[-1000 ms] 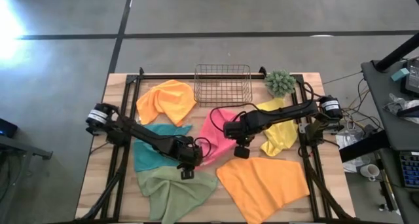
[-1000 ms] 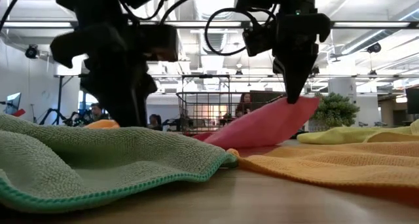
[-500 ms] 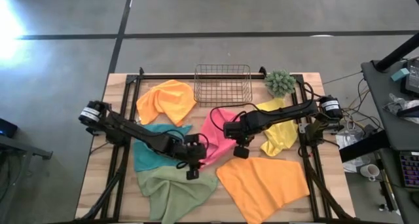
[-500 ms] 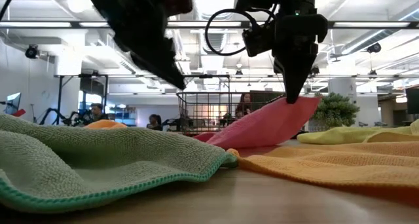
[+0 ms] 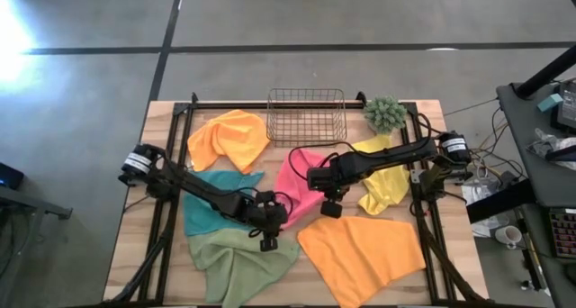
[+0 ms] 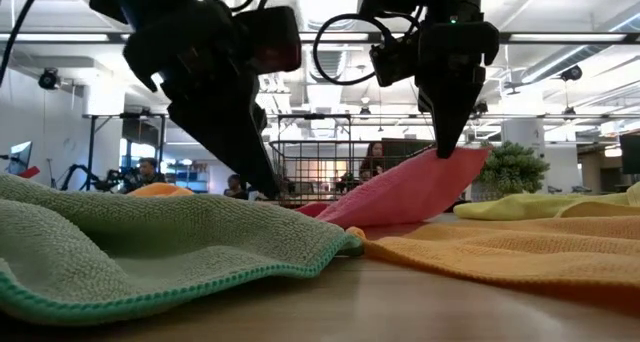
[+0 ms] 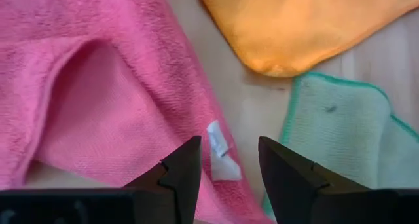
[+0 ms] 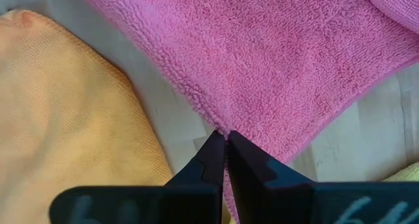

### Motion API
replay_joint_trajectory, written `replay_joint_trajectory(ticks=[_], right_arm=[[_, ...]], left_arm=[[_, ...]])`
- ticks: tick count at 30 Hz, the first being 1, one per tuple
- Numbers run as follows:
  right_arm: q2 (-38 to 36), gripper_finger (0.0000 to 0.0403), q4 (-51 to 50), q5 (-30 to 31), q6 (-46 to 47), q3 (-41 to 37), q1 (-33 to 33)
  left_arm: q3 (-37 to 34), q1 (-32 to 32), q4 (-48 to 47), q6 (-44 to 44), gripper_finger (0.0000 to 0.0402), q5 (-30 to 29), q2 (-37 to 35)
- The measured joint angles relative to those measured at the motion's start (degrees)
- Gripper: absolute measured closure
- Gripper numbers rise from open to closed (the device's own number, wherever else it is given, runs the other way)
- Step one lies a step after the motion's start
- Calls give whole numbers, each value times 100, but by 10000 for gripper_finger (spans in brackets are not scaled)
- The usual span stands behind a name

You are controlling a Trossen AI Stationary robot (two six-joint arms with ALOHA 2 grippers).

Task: Fold microfiber towels
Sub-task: Fold the pink microfiber cloth

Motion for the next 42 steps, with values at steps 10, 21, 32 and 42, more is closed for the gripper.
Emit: replay_joint_trajectory(ticks=[10, 21, 32, 42], right_arm=[[0, 394, 0, 0, 39, 0, 0], [0, 394, -27, -2, 111, 0, 8], [-20, 394, -66, -165, 199, 2, 221], [-137, 394, -114, -289, 288, 2, 365]], left_arm=[[-2, -120, 142, 28, 265, 4, 291], [11, -132, 112, -198, 265, -344, 654], [-104, -109, -615, -316, 300, -843, 668], [-199, -104, -663, 40, 396, -1036, 678]])
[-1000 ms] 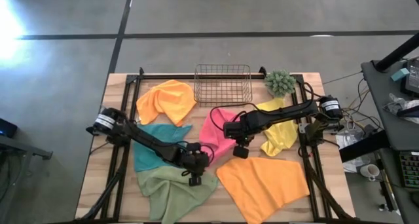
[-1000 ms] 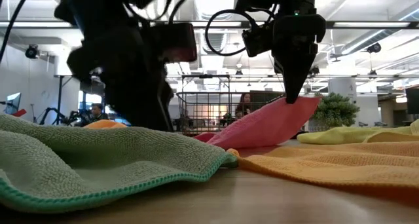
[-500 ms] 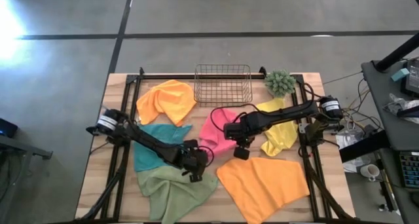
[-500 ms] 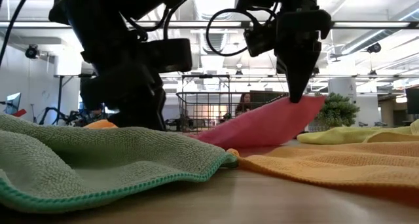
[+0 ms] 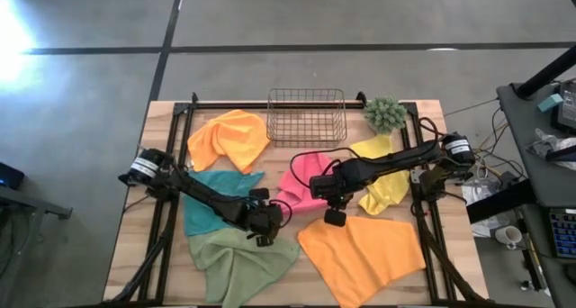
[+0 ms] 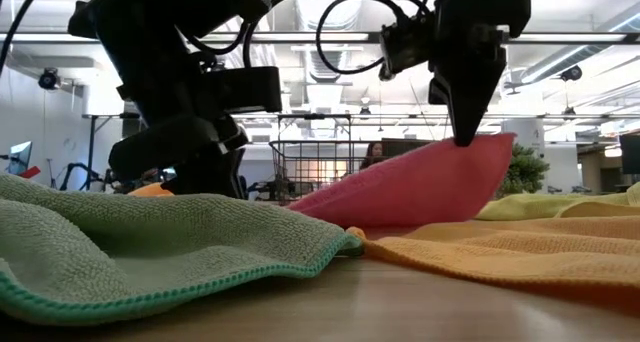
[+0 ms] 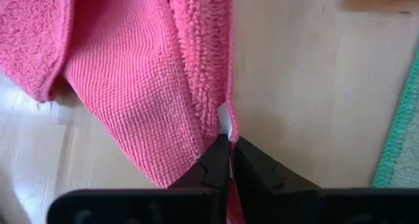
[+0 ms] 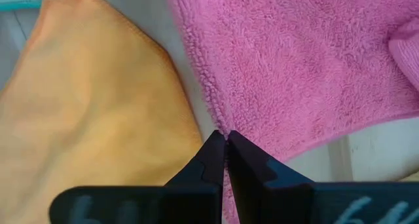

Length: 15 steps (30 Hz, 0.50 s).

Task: Fold microfiber towels
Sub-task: Fold the pink microfiber cloth

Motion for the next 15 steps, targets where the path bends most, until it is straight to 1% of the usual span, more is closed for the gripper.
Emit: replay_joint_trajectory(ticks=[5, 8, 15], right_arm=[[-146, 394, -40, 2, 7, 0, 35], [-268, 394, -50, 1, 7, 1, 64], [-659, 394, -211, -17, 12, 4, 123]], left_arm=[[84, 2, -54, -5, 400, 23, -171], [132, 11, -106, -18, 401, 229, -374], [174, 2, -222, -41, 401, 419, -1333]])
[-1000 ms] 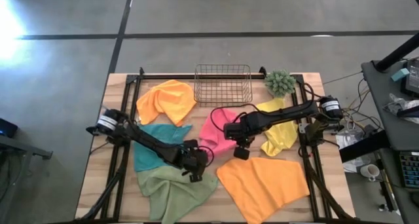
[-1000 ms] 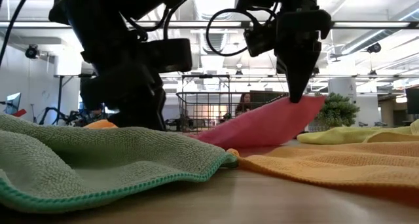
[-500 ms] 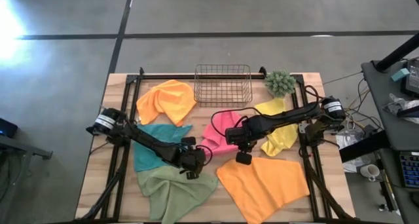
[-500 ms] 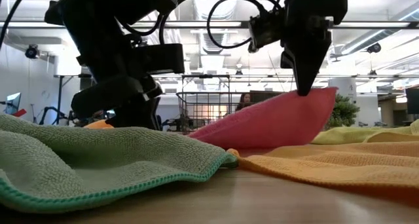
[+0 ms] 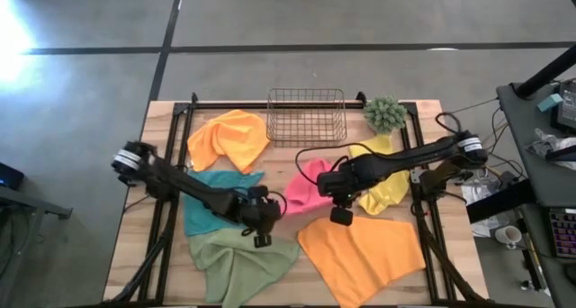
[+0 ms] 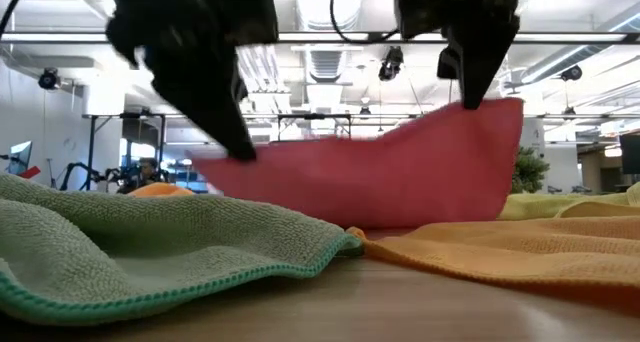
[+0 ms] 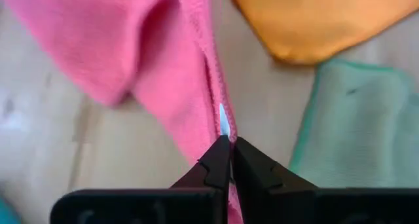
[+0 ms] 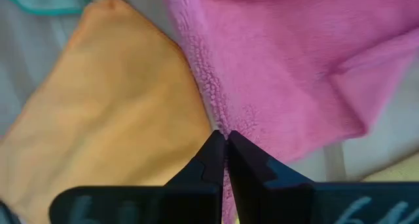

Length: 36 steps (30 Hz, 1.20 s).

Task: Fold microfiber towels
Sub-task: Fold the pink microfiber cloth

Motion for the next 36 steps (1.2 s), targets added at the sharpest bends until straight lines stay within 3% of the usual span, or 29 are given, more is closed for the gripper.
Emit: replay_joint_trajectory(ticks=[9, 14, 19, 25, 29, 32, 36], right_arm=[[-614, 394, -31, 216, 271, 157, 28], [-626, 394, -143, 401, -146, 816, 23], [-437, 394, -907, 709, -354, 1654, 12], [-336, 394, -1387, 1534, -363, 2406, 15], [-293, 394, -1378, 1517, -598, 2855, 10], [-283, 394, -1386, 1971, -623, 3117, 16], [-239, 394, -1544, 2004, -829, 3428, 9]], left_arm=[[10, 232, -312, 22, 401, -143, -1302], [12, 586, -448, 46, 401, -165, -1753], [18, 851, -439, 45, 401, -73, -2140], [91, 938, -113, -100, 402, 23, -2509], [102, 938, 728, -289, 402, 94, -2618], [189, 980, 633, 16, 402, -16, -2642], [295, 1085, 582, 42, 402, -22, -2640]])
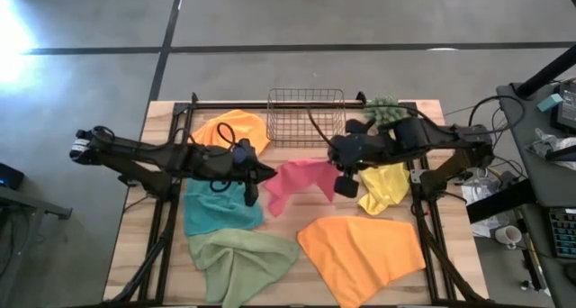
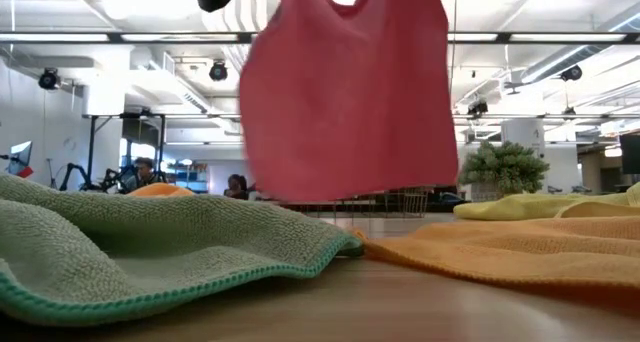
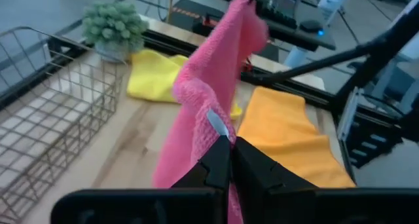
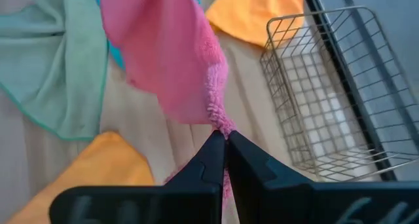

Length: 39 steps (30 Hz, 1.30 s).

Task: Fold microfiber towels
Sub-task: Fold the pink microfiber cloth

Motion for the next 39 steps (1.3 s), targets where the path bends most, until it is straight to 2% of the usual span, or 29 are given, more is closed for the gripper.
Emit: replay_joint_trajectory(ticks=[6, 12, 22, 29, 34, 36, 39], right_arm=[[147, 394, -678, -4, 88, 358, 4], [215, 394, -1282, -61, 229, 365, 21], [215, 394, -1298, -345, 230, 331, 19], [297, 394, -1291, -461, 207, 315, 19], [486, 394, -1303, -458, -229, 310, -51], [531, 394, -1316, -413, -383, 310, -114], [589, 394, -1338, 60, -664, 310, -181]], left_arm=[[181, 39, -735, 198, 402, 40, -7], [479, 38, -1329, 316, 401, 183, -63], [1009, 182, -2315, 1065, 401, 190, -43], [1026, 444, -2743, 1543, 401, 193, -40], [1053, 801, -2805, 2025, 401, 212, -25], [1123, 935, -2783, 2218, 401, 211, -28], [1231, 1136, -2795, 2640, 401, 212, -22]])
